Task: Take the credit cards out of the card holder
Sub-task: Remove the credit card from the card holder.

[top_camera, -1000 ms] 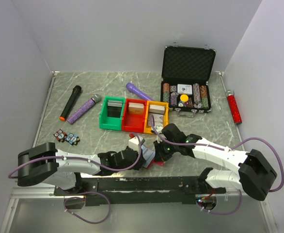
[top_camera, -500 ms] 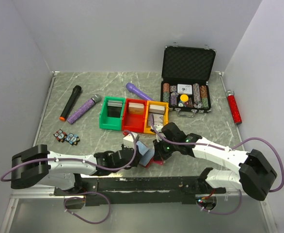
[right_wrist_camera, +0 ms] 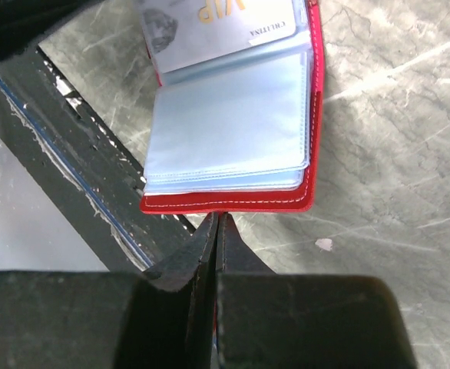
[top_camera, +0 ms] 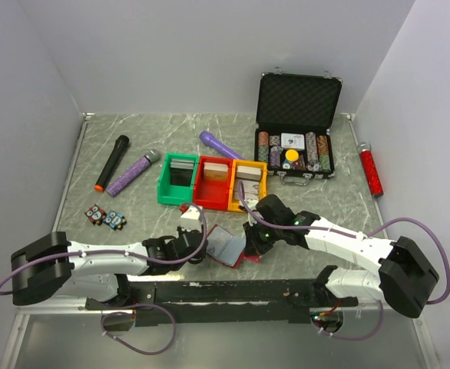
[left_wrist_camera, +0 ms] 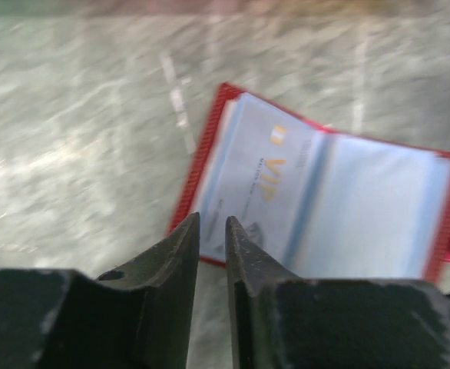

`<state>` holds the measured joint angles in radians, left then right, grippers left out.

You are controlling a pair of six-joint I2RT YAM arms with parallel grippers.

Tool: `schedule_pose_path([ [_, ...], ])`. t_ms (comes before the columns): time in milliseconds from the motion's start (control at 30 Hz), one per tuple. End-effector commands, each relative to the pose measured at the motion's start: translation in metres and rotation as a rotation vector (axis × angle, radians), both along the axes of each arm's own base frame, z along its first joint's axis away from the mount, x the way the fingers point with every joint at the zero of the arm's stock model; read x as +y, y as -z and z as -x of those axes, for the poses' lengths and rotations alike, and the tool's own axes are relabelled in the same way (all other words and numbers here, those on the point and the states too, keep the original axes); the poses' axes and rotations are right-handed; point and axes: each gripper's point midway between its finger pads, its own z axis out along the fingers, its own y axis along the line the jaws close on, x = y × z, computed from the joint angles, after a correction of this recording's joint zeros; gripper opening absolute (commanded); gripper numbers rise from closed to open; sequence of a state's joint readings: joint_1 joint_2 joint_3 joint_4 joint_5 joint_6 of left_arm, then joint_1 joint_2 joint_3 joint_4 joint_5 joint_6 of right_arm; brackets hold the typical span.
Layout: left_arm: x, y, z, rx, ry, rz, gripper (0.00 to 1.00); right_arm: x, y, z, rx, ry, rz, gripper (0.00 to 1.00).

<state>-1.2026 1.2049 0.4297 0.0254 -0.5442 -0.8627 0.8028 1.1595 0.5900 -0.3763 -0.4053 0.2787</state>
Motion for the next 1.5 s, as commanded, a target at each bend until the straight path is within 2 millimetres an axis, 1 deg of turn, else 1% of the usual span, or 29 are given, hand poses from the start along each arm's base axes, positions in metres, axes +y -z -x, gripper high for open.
schedule_pose_path([
  [0, 0.022, 0.000, -0.002, 0.005, -0.079, -0.025, 0.32, 0.008, -0.019, -0.003, -0.046, -0.022, -0.045, 0.00],
  [100, 0.024, -0.012, -0.003, -0.015, -0.092, 0.017, 0.44, 0.008, -0.018, -0.003, -0.044, -0.024, -0.044, 0.00],
  [167, 0.023, -0.021, -0.004, -0.035, -0.084, 0.043, 0.49, 0.009, -0.018, -0.003, -0.045, -0.026, -0.042, 0.00],
  [233, 0.012, -0.036, -0.005, -0.078, -0.022, 0.093, 0.52, 0.008, -0.016, -0.003, -0.043, -0.027, -0.038, 0.00],
  [333, -0.004, -0.047, -0.006, -0.117, 0.036, 0.144, 0.54, 0.008, -0.014, -0.003, -0.037, -0.024, -0.036, 0.00],
  [500, -0.031, -0.041, -0.006, -0.112, 0.124, 0.147, 0.51, 0.007, -0.011, -0.003, -0.030, -0.014, -0.033, 0.00],
  [567, -0.037, -0.034, -0.006, -0.100, 0.143, 0.137, 0.50, 0.007, -0.011, -0.002, -0.029, -0.008, -0.034, 0.00],
  [667, -0.038, -0.019, -0.010, -0.067, 0.133, 0.103, 0.48, 0.007, -0.011, -0.003, -0.029, 0.007, -0.033, 0.00],
  [767, -0.036, -0.002, -0.012, -0.040, 0.121, 0.046, 0.46, 0.004, -0.009, -0.005, -0.030, 0.029, -0.016, 0.00],
  [800, -0.034, 0.005, -0.012, -0.028, 0.111, 0.023, 0.45, 0.003, -0.010, -0.006, -0.029, 0.036, -0.011, 0.04],
  [867, -0.031, 0.012, -0.012, -0.012, 0.099, 0.005, 0.43, 0.003, -0.013, -0.008, -0.033, 0.043, -0.004, 0.18],
  [933, -0.028, 0.015, -0.011, -0.003, 0.084, 0.005, 0.41, 0.001, -0.016, -0.011, -0.041, 0.062, 0.005, 0.30],
  [1033, -0.022, 0.018, -0.009, 0.010, 0.070, 0.006, 0.39, -0.001, -0.023, -0.015, -0.059, 0.096, 0.015, 0.41],
  [1067, -0.020, 0.019, -0.008, 0.014, 0.065, 0.004, 0.38, -0.002, -0.028, -0.016, -0.066, 0.105, 0.018, 0.43],
  [1133, -0.016, 0.021, -0.007, 0.026, 0.049, -0.001, 0.36, -0.003, -0.039, -0.021, -0.092, 0.127, 0.009, 0.46],
  [1300, -0.005, 0.025, -0.002, 0.059, 0.007, 0.009, 0.33, 0.002, -0.066, -0.030, -0.150, 0.169, -0.062, 0.47],
  [1400, 0.005, 0.026, 0.002, 0.081, -0.036, 0.038, 0.30, 0.015, -0.070, -0.028, -0.140, 0.148, -0.139, 0.45],
  [1467, 0.013, 0.028, 0.006, 0.101, -0.073, 0.055, 0.29, 0.026, -0.062, -0.028, -0.097, 0.131, -0.154, 0.43],
])
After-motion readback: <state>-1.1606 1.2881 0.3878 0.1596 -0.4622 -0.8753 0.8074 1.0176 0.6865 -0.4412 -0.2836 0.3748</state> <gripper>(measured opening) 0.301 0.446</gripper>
